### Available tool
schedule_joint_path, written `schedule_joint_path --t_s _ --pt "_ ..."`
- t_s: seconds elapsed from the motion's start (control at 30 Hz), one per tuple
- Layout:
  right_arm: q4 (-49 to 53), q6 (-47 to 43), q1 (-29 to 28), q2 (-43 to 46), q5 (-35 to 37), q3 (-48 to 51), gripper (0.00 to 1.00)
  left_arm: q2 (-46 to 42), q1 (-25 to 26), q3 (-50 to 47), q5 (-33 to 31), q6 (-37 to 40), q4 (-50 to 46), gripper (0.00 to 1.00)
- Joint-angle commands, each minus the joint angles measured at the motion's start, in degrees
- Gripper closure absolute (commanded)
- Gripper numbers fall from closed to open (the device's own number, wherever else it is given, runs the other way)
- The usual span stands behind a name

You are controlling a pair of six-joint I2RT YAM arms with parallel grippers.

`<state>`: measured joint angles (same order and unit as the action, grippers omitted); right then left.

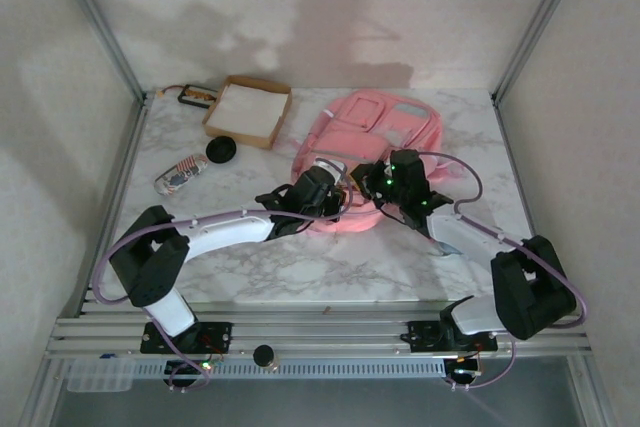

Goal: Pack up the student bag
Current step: Unzip the student bag at the center of the table.

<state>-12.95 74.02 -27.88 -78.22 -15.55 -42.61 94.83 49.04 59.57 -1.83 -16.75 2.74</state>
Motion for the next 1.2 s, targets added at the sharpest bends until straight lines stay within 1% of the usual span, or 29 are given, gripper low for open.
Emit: schedule_joint_path --t_s 0.0,0.07,0.17,0.2,0.33,0.4,0.5,0.57,0.6,0.67,0.77,0.83,0.9,0.93,0.97,1.03,1.07,1.1,1.13,1.17 --pt "0.6 -4.2 4.4 4.5 -1.0 -0.8 1.00 -3.0 -0.7 -0.4 -5.8 -0.8 -5.7 1.00" --pt "2.6 -6.1 7.7 5.0 -6.0 -1.4 1.00 -4.4 -1.4 -2.1 -7.1 -1.0 -7.5 1.00" --pt "5.5 -9.9 11.5 6.2 -11.5 -2.2 1.00 -6.5 -2.9 -5.2 -7.2 -1.3 -8.2 1.00" --pt "6.2 -11.5 13.0 6.1 -14.4 -2.8 1.00 -7.3 -3.4 -6.1 -7.1 -1.4 -8.3 1.00" --pt "12.4 -20.0 19.9 3.9 -24.1 -6.5 1.00 -10.0 -4.6 -9.1 -7.2 -1.9 -9.5 1.00" --pt "13.2 -22.7 23.1 3.0 -28.5 -7.7 1.00 -11.4 -4.7 -10.8 -7.5 -2.7 -10.2 1.00" --pt "13.3 -25.9 25.5 0.5 -31.9 -9.4 1.00 -13.6 -4.3 -13.0 -5.6 -4.9 -10.3 1.00" --pt "11.4 -26.6 25.6 -2.9 -35.4 -11.0 1.00 -15.4 -2.0 -14.2 -3.5 -6.4 -7.9 1.00" --pt "11.8 -27.5 25.8 -4.9 -36.5 -12.5 1.00 -16.1 -0.6 -14.6 -2.1 -7.2 -6.2 1.00" --pt "14.9 -30.8 27.9 -8.3 -37.0 -16.6 1.00 -16.0 1.1 -13.7 -1.0 -9.3 -5.5 1.00" --pt "15.5 -32.4 30.9 -10.7 -35.4 -20.8 1.00 -14.9 3.0 -12.0 -2.8 -12.5 -7.0 1.00" --pt "19.2 -34.0 31.7 -12.8 -33.5 -24.1 1.00 -13.9 4.0 -11.2 -2.9 -13.0 -6.6 1.00" --pt "18.0 -33.4 30.8 -12.5 -32.3 -22.8 0.91 -12.7 4.1 -11.2 -3.0 -13.2 -5.0 1.00" --pt "17.1 -33.1 30.0 -11.7 -31.3 -21.3 0.81 -11.6 4.1 -11.0 -3.4 -12.7 -4.3 1.00" --pt "17.0 -33.0 29.5 -10.9 -30.5 -20.0 0.73 -10.6 4.0 -10.6 -4.0 -12.3 -4.1 1.00" --pt "16.3 -32.4 29.4 -9.6 -29.6 -16.8 0.68 -7.7 3.8 -9.2 -5.3 -11.5 -4.8 1.00" --pt "16.7 -32.4 29.4 -9.0 -27.9 -15.4 0.61 -6.7 3.6 -8.7 -5.6 -10.8 -4.7 1.00" --pt "16.8 -32.5 29.4 -8.3 -26.5 -13.9 0.48 -5.8 3.5 -8.2 -5.3 -9.5 -4.2 1.00" --pt "17.5 -32.7 29.3 -7.4 -24.4 -12.9 0.43 -4.7 3.3 -7.4 -4.7 -8.2 -3.7 1.00" --pt "17.3 -32.4 28.8 -6.3 -22.0 -11.6 0.40 -3.8 2.9 -6.6 -4.3 -7.7 -3.5 1.00"
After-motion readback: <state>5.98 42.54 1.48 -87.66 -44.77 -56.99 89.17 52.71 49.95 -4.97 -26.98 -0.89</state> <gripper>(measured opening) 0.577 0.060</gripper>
